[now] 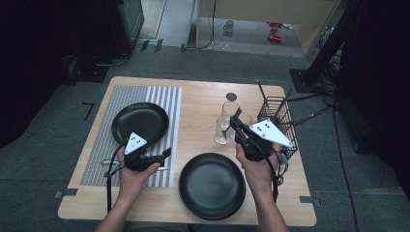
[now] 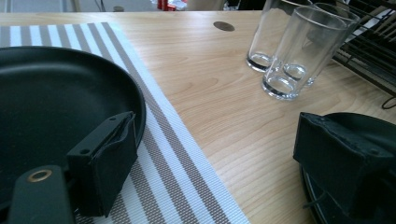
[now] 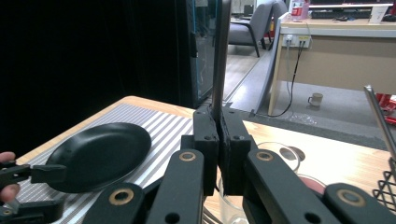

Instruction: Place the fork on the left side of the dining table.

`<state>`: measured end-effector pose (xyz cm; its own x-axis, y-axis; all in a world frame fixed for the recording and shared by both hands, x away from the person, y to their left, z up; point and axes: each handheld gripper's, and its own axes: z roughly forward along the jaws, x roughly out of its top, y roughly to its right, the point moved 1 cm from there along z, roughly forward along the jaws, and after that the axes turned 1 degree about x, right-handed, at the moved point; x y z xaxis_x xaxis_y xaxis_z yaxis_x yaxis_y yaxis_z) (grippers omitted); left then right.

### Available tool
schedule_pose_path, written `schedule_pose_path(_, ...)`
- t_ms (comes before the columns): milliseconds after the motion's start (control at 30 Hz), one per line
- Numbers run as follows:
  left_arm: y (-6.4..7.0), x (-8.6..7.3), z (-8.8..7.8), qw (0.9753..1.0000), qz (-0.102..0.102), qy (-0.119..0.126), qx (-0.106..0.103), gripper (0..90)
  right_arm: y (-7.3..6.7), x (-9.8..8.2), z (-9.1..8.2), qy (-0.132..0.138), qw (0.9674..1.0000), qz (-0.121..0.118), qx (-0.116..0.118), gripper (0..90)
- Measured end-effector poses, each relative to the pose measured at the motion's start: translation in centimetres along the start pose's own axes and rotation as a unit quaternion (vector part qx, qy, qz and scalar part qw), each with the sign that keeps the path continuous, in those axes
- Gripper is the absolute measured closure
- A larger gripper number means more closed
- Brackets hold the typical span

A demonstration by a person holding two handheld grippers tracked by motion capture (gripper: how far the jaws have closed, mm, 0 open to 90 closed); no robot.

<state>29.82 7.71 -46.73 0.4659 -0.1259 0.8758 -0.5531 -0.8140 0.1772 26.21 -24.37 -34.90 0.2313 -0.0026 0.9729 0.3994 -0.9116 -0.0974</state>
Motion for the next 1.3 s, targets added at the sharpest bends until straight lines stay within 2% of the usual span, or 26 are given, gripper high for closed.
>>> schedule_pose_path(600, 2.1, 0.6, 1.4, 0.9995, 0.009, 0.005, -0.029, 13.9, -2.1, -0.3, 1.0, 0.000, 0.9996, 0.002, 0.027, 88.1)
schedule_pose_path(933, 2.5, 0.6, 1.9, 0.9994, 0.014, 0.008, -0.032, 13.9, -3.0, -0.7, 1.4, -0.003, 0.9992, 0.002, 0.041, 88.1)
schedule_pose_path(1300, 3.6, 0.9, 2.5, 0.9981, 0.024, 0.024, -0.052, 14.7, -4.2, -1.1, 1.9, -0.003, 0.9985, 0.004, 0.054, 88.0)
